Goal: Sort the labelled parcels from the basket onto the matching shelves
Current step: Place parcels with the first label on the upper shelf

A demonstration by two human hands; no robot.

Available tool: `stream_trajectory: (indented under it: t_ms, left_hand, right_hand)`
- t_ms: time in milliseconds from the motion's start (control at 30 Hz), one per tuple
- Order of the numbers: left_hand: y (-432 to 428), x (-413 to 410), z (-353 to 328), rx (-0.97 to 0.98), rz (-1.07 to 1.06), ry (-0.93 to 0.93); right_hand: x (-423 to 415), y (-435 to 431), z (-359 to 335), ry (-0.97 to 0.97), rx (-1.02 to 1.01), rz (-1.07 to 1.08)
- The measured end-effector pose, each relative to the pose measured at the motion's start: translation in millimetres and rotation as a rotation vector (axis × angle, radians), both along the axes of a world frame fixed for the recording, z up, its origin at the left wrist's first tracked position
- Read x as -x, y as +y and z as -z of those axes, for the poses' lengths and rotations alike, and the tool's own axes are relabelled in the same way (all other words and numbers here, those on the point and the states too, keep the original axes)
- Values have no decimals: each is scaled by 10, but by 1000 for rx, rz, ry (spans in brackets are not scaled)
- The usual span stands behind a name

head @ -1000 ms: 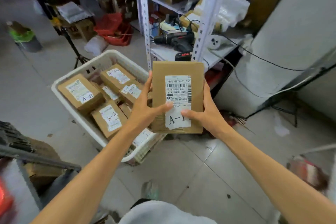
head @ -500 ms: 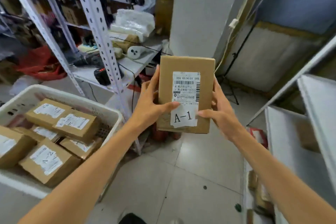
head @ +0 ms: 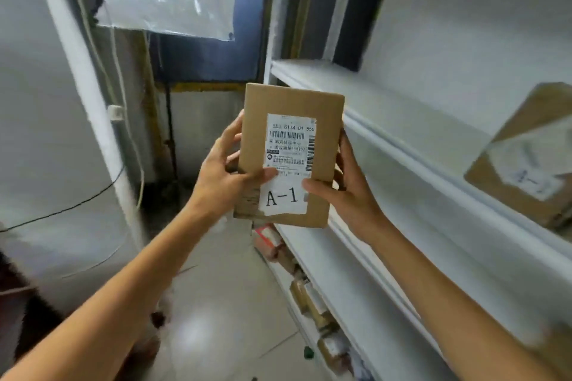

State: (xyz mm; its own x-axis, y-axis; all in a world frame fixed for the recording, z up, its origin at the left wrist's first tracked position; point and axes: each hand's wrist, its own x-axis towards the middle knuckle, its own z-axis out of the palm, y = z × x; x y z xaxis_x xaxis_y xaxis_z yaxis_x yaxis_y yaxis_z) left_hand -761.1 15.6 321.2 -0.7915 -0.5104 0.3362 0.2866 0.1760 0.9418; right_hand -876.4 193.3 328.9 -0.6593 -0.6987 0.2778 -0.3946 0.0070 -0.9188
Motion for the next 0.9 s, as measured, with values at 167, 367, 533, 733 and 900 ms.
stream_trajectory:
  t_ms: [167,367,533,733,900]
  left_hand:
    - [47,728,-301,23,285,32]
    - [298,1286,-477,26,580,79]
    - [357,1553,-487,-2,740,105]
    - [223,2094,-606,104,753,101]
    - [186,2701,-724,256,796,151]
  right_hand:
    - [188,400,-303,55,26,247]
    - [100,709,-414,112,62,555]
    - [169,741,-470,172,44,714]
    - [602,589,-585,233,27,830]
    - [1187,559,-638,350,-10,955]
